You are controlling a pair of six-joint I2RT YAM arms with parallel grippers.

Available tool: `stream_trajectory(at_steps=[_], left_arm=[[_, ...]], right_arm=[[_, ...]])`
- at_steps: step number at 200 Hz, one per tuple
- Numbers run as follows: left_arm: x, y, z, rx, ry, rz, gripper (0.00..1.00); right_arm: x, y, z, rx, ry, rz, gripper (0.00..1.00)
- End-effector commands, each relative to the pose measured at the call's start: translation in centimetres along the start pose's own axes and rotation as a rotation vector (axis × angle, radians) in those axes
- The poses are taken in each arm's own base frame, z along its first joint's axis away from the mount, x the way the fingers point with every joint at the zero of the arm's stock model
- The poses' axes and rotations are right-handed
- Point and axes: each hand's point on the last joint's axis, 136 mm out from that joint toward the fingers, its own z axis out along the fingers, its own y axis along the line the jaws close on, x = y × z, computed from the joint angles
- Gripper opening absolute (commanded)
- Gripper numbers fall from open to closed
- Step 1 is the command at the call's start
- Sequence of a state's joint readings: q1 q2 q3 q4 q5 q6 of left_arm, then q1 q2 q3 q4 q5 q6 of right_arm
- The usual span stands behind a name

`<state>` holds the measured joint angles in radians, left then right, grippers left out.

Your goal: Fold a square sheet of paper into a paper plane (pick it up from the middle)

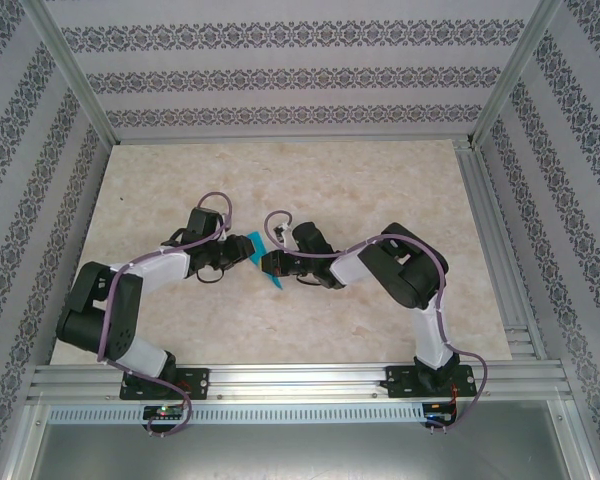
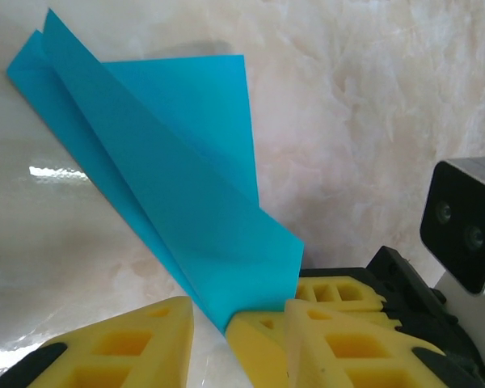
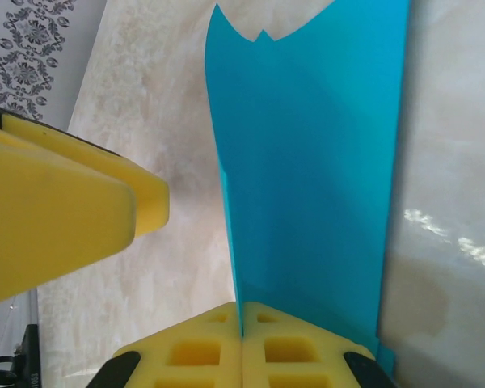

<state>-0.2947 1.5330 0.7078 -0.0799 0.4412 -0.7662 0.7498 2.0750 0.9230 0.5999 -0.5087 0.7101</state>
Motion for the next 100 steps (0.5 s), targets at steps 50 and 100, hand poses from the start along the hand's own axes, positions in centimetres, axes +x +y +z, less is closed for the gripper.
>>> stream_trajectory(at_steps=[50, 100], left_arm=[[-1.8, -2.4, 0.9, 0.104, -0.010, 0.059, 0.34], [-2.3, -2.2, 2.0, 0.101, -0.012, 0.049, 0.32]], right_arm=[[-1.0, 0.1, 0.2, -0.054, 0.007, 0.049, 0.07], [-0.9, -0.3, 0.4, -0.051, 0.016, 0.066, 0.08]])
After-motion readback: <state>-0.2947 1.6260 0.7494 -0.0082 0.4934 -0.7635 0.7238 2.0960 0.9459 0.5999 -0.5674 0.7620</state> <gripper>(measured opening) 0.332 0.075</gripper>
